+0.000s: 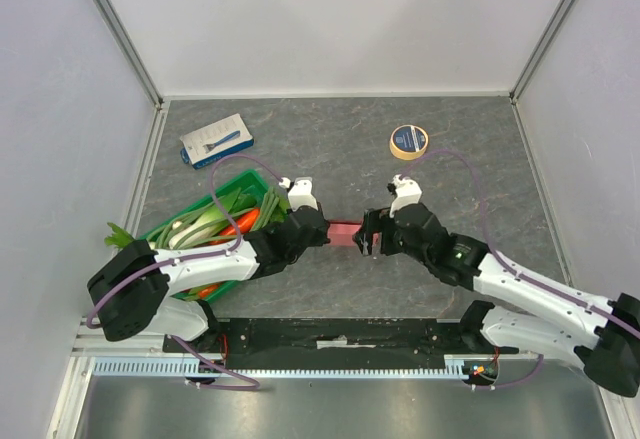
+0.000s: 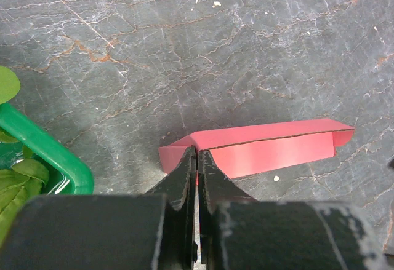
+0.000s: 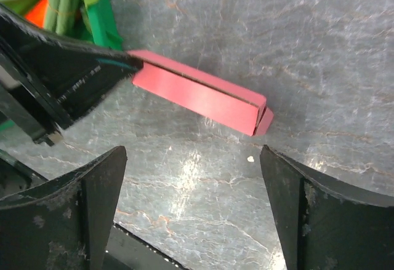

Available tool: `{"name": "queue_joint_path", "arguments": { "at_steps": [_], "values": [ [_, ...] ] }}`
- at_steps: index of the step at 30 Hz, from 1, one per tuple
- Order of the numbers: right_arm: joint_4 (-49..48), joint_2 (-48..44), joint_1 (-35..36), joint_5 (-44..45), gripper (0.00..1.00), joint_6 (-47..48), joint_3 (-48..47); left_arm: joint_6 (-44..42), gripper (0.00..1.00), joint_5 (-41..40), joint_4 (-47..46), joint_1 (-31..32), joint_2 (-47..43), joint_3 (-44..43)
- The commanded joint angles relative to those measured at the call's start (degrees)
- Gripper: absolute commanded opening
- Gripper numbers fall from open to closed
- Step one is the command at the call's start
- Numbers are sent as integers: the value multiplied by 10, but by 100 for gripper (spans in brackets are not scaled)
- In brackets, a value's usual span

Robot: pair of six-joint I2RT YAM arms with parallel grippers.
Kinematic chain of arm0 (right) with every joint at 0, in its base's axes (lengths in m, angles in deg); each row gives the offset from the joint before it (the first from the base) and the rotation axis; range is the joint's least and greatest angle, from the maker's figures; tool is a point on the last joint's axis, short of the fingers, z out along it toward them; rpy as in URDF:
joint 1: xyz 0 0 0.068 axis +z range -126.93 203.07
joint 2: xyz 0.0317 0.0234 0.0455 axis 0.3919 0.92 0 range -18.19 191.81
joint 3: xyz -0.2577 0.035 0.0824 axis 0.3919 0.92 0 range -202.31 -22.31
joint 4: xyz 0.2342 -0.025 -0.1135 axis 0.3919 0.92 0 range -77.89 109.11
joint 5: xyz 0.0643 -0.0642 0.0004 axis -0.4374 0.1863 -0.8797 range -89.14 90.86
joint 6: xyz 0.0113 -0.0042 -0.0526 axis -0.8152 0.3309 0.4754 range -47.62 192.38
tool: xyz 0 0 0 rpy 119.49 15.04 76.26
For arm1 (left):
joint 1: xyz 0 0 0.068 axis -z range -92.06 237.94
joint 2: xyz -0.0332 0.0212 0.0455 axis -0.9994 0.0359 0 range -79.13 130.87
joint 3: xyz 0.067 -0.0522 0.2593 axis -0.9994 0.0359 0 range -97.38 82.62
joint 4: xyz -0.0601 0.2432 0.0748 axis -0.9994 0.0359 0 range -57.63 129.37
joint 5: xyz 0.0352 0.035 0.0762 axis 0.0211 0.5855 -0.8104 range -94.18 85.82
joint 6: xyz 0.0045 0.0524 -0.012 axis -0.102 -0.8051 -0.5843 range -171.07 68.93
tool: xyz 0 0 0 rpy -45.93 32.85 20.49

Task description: Fold the paper box

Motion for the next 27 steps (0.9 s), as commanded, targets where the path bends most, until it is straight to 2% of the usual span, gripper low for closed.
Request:
{"name": "queue_joint_path", "arguments": {
  "at_steps": [1, 9, 12, 18, 20, 21, 27],
  "values": [
    [60, -15, -35, -26, 98, -66, -55, 20, 2, 62, 133, 11, 42, 32],
    [8, -3, -114, -28, 98, -231, -33, 16, 2, 53, 138, 14, 43, 25],
    [-1, 6, -114, 17, 98, -278, -22, 15, 2, 51, 139, 15, 43, 24],
    [-66, 61, -109, 28, 98, -295, 15, 13, 2, 48, 141, 17, 45, 22],
    [-94, 66, -88, 55, 95, -283, 30, 13, 2, 46, 142, 18, 42, 23],
    [-110, 64, -68, 101, 95, -266, 39, 13, 2, 43, 143, 18, 42, 24],
    [-124, 70, -59, 123, 94, -245, 43, 12, 2, 40, 142, 20, 38, 25]
  ]
}}
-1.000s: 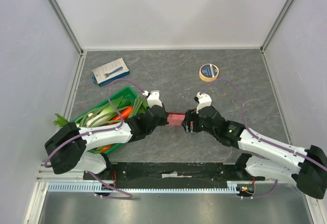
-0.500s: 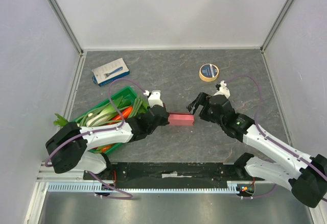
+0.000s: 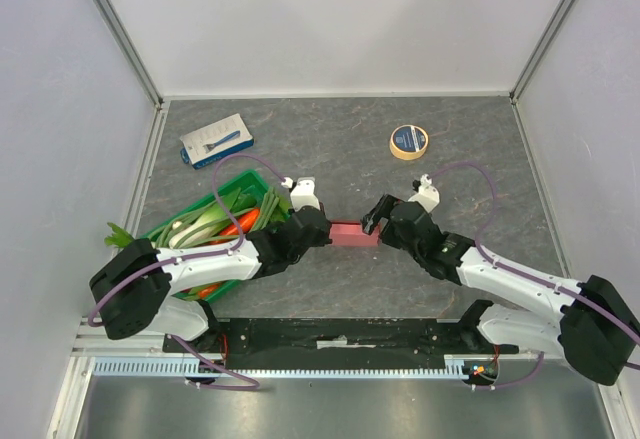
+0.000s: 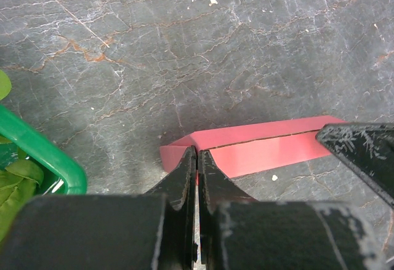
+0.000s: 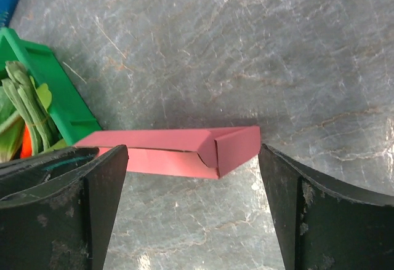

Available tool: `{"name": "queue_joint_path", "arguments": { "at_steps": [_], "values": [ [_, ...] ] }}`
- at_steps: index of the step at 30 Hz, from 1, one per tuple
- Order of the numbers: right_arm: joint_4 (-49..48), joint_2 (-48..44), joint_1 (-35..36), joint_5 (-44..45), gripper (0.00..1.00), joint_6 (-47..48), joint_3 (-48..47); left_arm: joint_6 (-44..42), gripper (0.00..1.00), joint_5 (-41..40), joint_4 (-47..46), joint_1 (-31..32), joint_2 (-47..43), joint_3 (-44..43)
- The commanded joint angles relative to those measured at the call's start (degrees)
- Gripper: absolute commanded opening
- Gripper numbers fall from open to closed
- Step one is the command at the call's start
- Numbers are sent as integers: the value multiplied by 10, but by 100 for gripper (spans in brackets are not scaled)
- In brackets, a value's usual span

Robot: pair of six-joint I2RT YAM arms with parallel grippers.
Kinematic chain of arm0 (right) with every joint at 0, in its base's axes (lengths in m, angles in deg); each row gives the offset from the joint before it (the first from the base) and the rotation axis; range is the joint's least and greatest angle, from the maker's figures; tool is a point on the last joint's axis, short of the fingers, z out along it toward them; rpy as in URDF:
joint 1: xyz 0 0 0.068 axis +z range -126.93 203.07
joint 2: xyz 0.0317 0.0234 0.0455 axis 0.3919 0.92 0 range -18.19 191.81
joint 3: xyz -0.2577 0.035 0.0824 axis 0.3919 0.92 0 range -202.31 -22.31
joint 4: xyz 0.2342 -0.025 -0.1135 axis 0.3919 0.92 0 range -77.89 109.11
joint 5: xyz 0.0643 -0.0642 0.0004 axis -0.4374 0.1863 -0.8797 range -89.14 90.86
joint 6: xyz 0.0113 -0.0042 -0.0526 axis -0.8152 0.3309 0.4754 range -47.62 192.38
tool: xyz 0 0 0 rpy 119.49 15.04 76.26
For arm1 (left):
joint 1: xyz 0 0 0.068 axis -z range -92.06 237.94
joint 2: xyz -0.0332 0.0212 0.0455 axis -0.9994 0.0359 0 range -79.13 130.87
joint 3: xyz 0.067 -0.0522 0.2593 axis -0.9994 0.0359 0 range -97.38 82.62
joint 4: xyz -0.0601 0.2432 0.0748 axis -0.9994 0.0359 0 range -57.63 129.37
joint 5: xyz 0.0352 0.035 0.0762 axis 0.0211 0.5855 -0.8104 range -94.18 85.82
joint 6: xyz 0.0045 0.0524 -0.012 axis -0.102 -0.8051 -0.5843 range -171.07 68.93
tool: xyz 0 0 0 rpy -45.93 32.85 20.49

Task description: Fold the paper box

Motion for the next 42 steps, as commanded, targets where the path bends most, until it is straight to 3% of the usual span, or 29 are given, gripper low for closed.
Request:
{"name": "queue_joint_path", "arguments": {
  "at_steps": [1, 12, 19, 29, 32, 36, 42],
  "values": [
    [-51, 5, 1, 55, 95, 3, -1, 13, 2, 42, 136, 14, 38, 34],
    [-28, 52, 9, 75, 98, -46, -26, 20, 2, 35, 134, 23, 42, 33],
    [-96, 42, 46, 141, 87, -10, 12, 20, 2, 32, 129, 26, 35, 41],
    [-160, 25, 81, 203, 79, -60, 87, 25, 3, 41, 109, 30, 30, 48],
    [-157, 31, 82, 214, 79, -62, 86, 20, 12, 42, 111, 31, 26, 49],
    [-152, 27, 82, 217, 79, -62, 89, 18, 32, 38, 110, 32, -12, 65],
    [-152, 19, 82, 221, 78, -60, 92, 5, 48, 39, 103, 32, -75, 93]
  ]
}}
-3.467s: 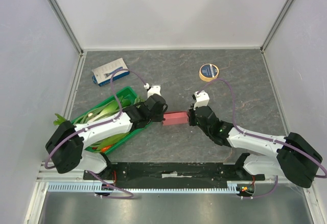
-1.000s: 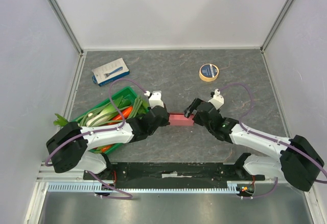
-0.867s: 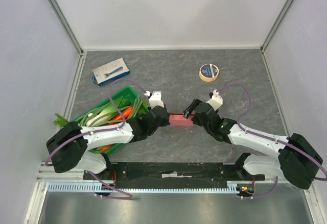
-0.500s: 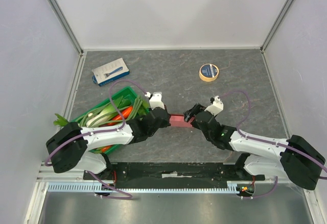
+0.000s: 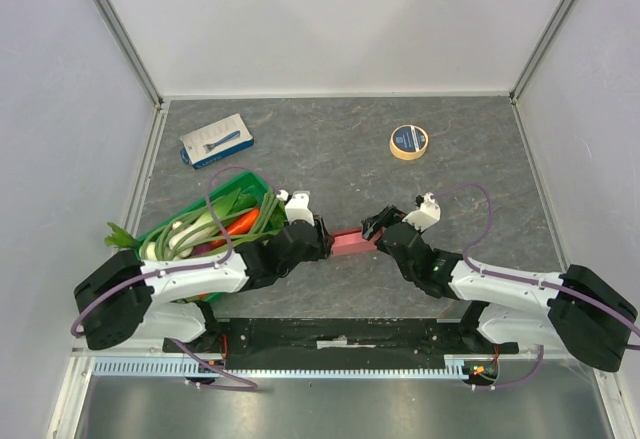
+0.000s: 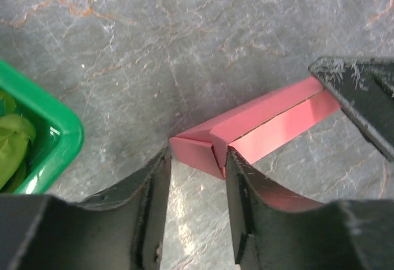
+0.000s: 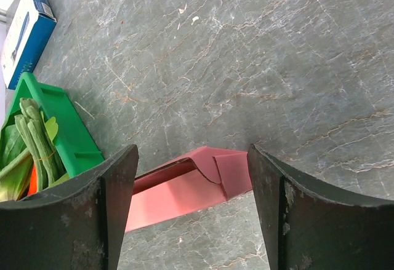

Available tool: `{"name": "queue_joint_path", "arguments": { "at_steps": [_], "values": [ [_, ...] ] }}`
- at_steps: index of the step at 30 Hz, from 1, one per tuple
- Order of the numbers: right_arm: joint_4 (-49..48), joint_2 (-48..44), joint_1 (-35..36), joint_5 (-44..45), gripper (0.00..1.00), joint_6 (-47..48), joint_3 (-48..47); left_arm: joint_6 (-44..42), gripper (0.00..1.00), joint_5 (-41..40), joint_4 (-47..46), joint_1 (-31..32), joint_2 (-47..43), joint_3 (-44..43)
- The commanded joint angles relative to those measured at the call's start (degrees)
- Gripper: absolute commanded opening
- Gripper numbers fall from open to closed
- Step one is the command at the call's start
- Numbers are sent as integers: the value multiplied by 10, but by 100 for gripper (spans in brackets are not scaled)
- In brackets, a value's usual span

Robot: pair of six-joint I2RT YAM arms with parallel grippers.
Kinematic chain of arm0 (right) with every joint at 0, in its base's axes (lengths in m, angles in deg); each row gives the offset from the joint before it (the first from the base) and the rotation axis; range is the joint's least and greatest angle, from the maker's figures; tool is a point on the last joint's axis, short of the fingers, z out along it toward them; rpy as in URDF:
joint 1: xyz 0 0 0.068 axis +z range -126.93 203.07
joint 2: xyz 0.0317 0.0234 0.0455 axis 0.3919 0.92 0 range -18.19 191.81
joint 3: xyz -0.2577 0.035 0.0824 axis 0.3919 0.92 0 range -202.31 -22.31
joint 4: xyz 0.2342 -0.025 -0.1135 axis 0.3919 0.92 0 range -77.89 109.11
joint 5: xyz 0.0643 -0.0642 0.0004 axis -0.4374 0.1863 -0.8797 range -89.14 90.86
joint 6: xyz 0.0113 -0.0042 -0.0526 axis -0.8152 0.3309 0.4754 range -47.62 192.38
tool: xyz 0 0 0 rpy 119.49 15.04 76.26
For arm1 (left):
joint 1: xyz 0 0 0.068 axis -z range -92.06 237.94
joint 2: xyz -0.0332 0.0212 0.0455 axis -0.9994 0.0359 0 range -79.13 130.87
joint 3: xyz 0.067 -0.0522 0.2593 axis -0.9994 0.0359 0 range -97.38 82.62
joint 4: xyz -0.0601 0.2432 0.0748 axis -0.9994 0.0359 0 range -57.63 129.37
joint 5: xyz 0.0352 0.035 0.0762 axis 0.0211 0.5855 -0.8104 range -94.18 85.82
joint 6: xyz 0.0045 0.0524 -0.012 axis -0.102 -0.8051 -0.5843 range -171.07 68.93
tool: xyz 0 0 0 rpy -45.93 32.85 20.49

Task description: Fold the paper box

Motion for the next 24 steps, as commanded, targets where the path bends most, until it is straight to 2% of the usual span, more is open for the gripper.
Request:
{"name": "queue_joint_path", "arguments": {
  "at_steps": [1, 9, 13, 19, 24],
  "values": [
    [14, -7, 0, 47, 78, -2, 12, -7, 49, 22, 108, 8, -41, 46],
    [9, -5, -1, 40, 79, 12, 9, -57, 62, 73, 67, 8, -141, 75],
    [21, -12, -1, 37, 85, 41, -6, -76, 65, 114, 62, 7, -158, 64],
    [120, -62, -1, 57, 96, 130, -71, -97, 65, 111, 69, 0, -191, 31],
    [272, -106, -22, 39, 98, 178, -148, -92, 59, 111, 42, -30, -178, -12]
  ]
}}
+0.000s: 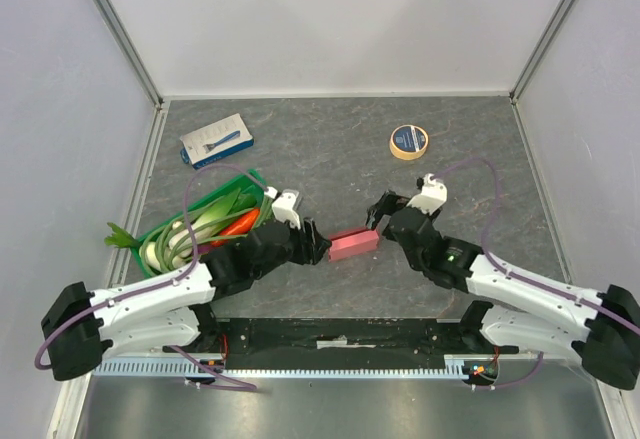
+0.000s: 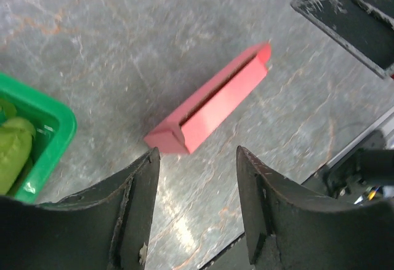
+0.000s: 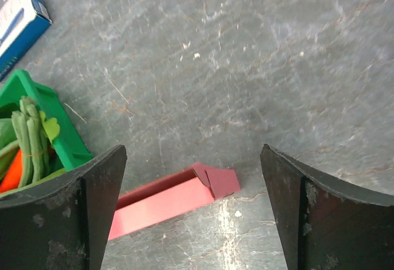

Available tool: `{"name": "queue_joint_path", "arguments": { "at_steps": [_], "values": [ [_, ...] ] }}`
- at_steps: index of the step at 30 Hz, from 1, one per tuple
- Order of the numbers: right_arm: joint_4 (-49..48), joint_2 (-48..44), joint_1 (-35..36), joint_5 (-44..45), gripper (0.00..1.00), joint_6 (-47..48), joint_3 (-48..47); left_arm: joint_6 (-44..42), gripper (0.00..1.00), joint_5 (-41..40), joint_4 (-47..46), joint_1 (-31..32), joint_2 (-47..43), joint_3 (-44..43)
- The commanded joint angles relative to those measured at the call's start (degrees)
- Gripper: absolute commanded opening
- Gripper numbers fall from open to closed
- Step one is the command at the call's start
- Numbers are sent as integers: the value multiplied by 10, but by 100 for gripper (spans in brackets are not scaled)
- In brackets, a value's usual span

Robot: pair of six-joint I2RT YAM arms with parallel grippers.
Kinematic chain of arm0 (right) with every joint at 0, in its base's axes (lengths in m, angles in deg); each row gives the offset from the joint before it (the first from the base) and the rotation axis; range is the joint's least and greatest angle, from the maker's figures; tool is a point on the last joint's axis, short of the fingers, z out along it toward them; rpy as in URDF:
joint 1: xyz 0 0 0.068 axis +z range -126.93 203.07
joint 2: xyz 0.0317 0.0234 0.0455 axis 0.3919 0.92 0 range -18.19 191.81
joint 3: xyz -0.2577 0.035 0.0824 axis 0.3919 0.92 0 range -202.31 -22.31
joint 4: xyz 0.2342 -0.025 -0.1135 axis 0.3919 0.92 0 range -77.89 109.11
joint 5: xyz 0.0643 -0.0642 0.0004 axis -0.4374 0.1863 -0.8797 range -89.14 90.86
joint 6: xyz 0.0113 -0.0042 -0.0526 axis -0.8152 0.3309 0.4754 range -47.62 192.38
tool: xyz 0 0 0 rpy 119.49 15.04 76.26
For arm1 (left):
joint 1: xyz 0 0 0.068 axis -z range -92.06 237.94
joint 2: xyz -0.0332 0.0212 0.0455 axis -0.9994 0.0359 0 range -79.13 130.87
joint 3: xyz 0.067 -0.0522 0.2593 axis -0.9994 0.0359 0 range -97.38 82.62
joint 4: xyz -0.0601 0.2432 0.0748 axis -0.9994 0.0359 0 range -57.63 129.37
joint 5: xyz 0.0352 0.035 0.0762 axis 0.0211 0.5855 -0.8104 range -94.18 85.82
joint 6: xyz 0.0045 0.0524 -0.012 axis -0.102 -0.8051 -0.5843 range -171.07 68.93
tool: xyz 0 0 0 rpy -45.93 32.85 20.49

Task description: Fold the paper box

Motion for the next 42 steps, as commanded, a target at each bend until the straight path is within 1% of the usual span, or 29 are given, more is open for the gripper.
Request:
{"name": "queue_joint_path", "arguments": {
  "at_steps": [1, 2, 3, 4, 6, 7, 8, 9, 10, 11, 13, 14, 17, 18, 20, 22, 27, 29, 30, 32, 42],
  "values": [
    [135, -46, -22, -9, 96, 58, -68, -21, 58, 16, -39, -41, 24, -56],
    [151, -54, -27, -31, 93, 65, -72, -21, 57, 46, -53, -50, 38, -64],
    [156, -64, -28, -54, 91, 78, -73, -17, 52, 57, -54, -61, 56, -86],
    [165, -67, -29, -99, 86, 82, -76, -14, 50, 69, -55, -78, 71, -98],
    [172, -75, -29, -152, 83, 97, -75, -20, 49, 101, -56, -93, 117, -132],
    [172, -77, -29, -194, 83, 88, -70, -26, 49, 115, -57, -104, 131, -144],
    [167, -86, -29, -210, 82, 76, -64, -41, 49, 143, -56, -110, 166, -156],
    [156, -92, -29, -226, 82, 59, -54, -47, 49, 163, -49, -114, 180, -180],
    [125, -99, -29, -241, 82, 20, -31, -52, 49, 170, -45, -118, 194, -190],
    [115, -109, -29, -252, 82, 0, -21, -63, 49, 188, -43, -120, 217, -199],
    [95, -110, -29, -249, 81, -65, 2, -73, 45, 209, -39, -122, 239, -220],
    [81, -105, -29, -257, 81, -83, 12, -80, 41, 222, -34, -122, 260, -227],
    [21, -71, -29, -279, 78, -125, 37, -91, 34, 247, -24, -122, 288, -250],
    [12, -61, -29, -287, 77, -133, 41, -92, 30, 251, -24, -123, 300, -254],
    [-17, -41, -29, -292, 75, -155, 47, -92, 27, 257, -25, -122, 310, -256],
    [-44, -34, -29, -294, 71, -169, 58, -93, 25, 260, -26, -122, 314, -255],
    [-49, -10, -29, -286, 66, -190, 64, -101, 23, 263, -24, -122, 322, -256],
    [-71, -4, -29, -285, 65, -196, 68, -102, 20, 269, -24, -123, 326, -255],
    [-73, -2, -29, -285, 62, -197, 70, -102, 20, 269, -25, -122, 325, -253],
    [-80, 7, -29, -285, 59, -204, 73, -101, 19, 272, -25, -123, 329, -252],
    [-98, 19, -29, -263, 53, -234, 94, -91, 11, 291, -32, -116, 343, -242]
  ]
}}
